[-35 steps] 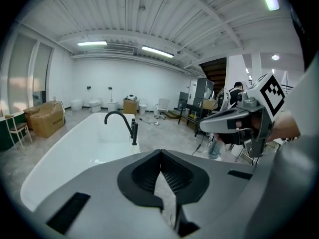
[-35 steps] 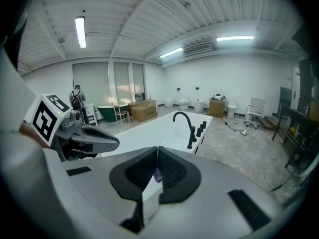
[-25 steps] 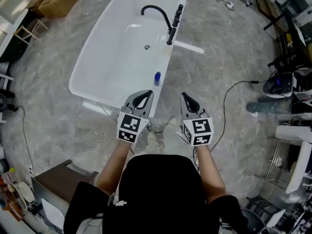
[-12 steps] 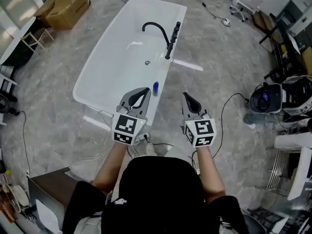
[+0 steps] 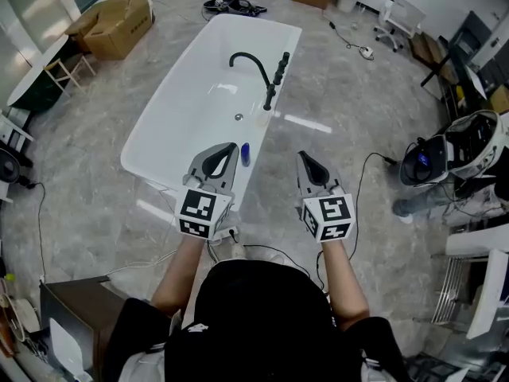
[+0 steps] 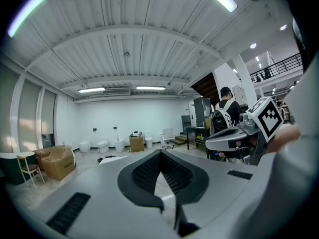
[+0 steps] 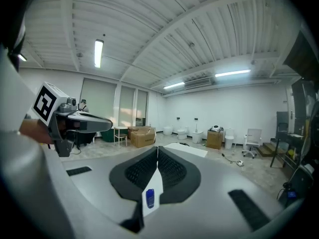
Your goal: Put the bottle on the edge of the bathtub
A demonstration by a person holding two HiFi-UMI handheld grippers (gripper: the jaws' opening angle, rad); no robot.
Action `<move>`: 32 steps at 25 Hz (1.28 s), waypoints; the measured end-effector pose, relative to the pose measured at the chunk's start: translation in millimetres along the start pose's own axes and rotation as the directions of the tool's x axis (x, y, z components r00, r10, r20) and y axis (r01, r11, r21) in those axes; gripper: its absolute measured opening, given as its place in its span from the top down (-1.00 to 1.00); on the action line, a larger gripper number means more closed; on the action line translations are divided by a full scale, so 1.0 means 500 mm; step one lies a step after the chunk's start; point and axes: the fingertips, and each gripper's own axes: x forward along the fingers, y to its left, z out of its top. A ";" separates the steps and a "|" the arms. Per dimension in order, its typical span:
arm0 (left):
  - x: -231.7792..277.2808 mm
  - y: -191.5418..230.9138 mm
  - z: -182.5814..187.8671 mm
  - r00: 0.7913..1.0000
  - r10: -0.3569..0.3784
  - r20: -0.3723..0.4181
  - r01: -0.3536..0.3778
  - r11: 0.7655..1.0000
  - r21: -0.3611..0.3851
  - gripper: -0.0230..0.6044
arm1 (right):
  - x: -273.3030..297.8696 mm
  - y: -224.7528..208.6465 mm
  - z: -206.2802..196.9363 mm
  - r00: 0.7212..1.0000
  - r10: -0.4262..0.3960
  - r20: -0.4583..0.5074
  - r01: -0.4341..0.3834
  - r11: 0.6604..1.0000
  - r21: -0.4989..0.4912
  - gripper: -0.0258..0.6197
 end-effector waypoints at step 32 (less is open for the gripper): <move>-0.102 -0.070 0.001 0.997 0.072 -0.019 -0.072 0.997 0.002 0.88 | -0.102 0.010 0.011 1.000 0.000 0.029 0.000 1.000 -0.007 0.85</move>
